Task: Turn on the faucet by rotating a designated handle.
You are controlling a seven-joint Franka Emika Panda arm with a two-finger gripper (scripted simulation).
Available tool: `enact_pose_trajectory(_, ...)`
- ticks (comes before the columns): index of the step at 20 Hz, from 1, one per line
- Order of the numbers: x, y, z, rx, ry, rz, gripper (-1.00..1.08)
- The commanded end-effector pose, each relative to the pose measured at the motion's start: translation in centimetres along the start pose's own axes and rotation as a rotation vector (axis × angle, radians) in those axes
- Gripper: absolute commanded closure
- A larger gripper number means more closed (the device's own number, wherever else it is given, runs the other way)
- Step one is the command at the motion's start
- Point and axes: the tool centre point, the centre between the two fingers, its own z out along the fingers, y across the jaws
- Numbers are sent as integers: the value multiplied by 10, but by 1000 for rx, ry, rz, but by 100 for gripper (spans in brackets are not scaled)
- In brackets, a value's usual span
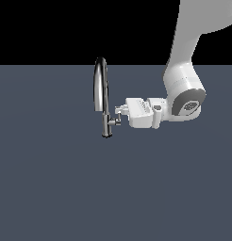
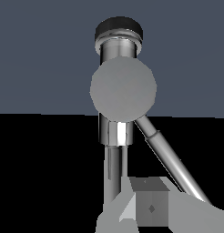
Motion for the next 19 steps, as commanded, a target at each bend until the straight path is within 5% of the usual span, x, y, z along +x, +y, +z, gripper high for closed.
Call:
enact_pose_trajectory(1, 9, 16, -5, 0, -3, 16, 108)
enact_pose_trajectory(6, 18, 35, -7, 1, -2, 17, 108)
enact_pose_trajectory(8, 3, 24, 0, -9, -7, -10, 108)
enact_pose_trajectory(19, 69, 50, -7, 2, -2, 17, 108)
